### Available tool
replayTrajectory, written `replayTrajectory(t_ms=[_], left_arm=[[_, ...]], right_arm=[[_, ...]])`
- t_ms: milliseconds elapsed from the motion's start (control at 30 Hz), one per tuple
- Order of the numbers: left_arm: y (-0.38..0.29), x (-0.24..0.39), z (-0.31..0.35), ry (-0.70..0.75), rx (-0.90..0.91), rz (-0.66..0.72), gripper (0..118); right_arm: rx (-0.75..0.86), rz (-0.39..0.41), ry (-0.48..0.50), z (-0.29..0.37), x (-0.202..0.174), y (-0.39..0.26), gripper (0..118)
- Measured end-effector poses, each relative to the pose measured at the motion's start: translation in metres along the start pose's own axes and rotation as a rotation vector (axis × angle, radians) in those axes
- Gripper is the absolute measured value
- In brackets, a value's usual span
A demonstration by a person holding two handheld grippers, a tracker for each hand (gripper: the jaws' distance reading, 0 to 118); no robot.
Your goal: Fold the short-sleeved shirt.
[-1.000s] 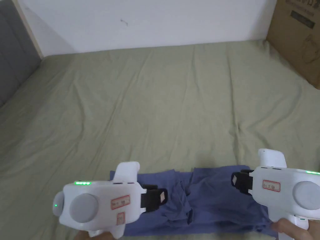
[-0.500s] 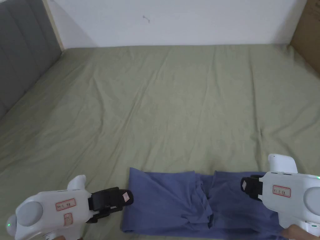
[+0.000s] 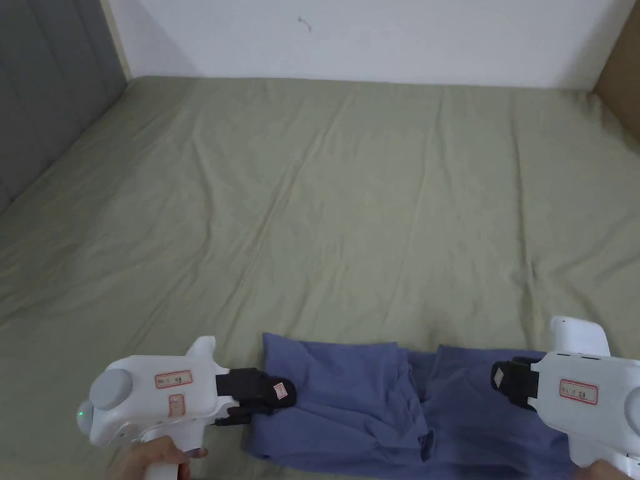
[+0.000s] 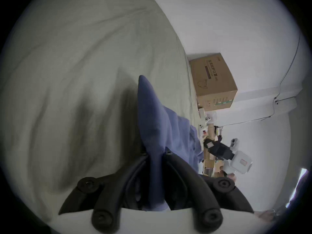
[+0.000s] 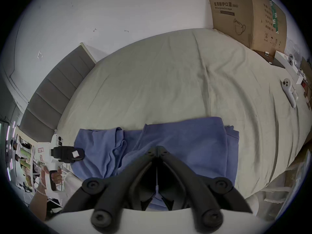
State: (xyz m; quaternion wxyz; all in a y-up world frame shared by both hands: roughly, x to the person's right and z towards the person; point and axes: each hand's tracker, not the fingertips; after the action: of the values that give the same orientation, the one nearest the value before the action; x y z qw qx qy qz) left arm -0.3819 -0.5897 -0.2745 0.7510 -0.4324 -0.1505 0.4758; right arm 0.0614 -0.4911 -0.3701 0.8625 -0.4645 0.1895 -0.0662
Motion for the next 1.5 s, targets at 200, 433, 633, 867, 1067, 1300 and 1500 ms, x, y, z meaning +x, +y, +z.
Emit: replayTrajectory(t_ms=[200, 433, 633, 867, 1067, 1300, 1500], left_arm=[[0.002, 0.013, 0.026, 0.046, 0.018, -0.061, 8], [0.033, -0.002, 0.104, 0.19, 0.048, -0.112, 8], [0.036, 0.007, 0.143, 0.248, 0.125, -0.088, 8], [0.008, 0.137, 0.115, 0.184, 0.145, -0.267, 8], [-0.004, 0.222, 0.031, 0.194, 0.011, -0.45, 9], [-0.046, 0.221, -0.112, 0.175, -0.277, -0.508, 78], [-0.046, 0.212, -0.11, 0.189, -0.207, -0.471, 99]], right_arm=[[-0.002, -0.027, -0.002, 0.002, 0.006, 0.002, 0], [0.025, -0.016, 0.006, 0.009, 0.005, 0.008, 0], [0.023, -0.031, 0.006, 0.009, 0.015, 0.001, 0], [0.03, -0.053, 0.021, 0.013, 0.026, 0.001, 0], [0.078, -0.072, 0.033, 0.027, 0.043, 0.005, 0], [0.086, -0.14, 0.005, 0.038, 0.081, -0.006, 0], [0.077, -0.182, -0.019, 0.044, 0.105, -0.016, 0]])
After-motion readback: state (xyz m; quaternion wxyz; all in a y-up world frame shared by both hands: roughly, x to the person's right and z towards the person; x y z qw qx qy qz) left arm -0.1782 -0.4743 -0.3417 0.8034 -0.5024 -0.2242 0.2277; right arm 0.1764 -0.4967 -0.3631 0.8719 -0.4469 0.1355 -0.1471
